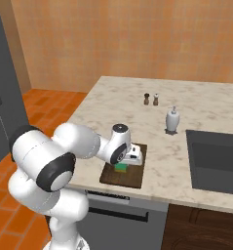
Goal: Pick up the sponge from the counter and clean the cutting board by briefly scrubbing or pressing down on the cutting board. Once finished, release the sponge.
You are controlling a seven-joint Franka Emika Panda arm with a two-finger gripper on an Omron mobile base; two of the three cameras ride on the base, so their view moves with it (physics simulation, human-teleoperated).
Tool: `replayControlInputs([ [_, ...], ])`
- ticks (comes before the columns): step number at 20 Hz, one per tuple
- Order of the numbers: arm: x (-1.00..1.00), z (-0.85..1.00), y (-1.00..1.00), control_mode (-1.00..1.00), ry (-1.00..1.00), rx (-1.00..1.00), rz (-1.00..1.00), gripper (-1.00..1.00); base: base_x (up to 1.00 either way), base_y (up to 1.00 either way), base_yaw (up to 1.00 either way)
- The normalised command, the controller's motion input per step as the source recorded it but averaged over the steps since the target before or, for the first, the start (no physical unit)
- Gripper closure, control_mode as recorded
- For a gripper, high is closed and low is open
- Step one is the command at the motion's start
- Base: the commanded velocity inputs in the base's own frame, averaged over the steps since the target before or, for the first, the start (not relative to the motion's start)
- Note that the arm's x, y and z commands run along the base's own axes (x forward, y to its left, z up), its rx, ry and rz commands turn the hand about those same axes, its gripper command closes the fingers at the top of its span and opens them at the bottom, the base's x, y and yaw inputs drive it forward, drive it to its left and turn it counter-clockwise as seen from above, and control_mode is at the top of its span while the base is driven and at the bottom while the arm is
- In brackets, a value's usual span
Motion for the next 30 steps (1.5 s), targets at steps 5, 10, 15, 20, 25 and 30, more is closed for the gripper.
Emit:
replayControlInputs([
  [5,0.52,0.0,0.0,-1.0,0.0,0.0,0.0,1.0,0.0,0.0,0.0],
  [10,0.54,0.0,0.0,-1.0,0.0,0.0,0.0,1.0,0.0,0.0,0.0],
  [15,0.47,0.0,0.0,-1.0,0.0,0.0,0.0,1.0,0.0,0.0,0.0],
  [20,0.32,0.0,-0.02,-1.0,-0.01,0.0,0.0,1.0,0.0,0.0,0.0],
  [25,0.23,0.0,-0.17,-1.0,-0.02,0.0,0.0,1.0,0.0,0.0,0.0],
  [30,0.15,0.0,-0.21,-1.0,-0.02,0.0,0.0,1.0,0.0,0.0,0.0],
])
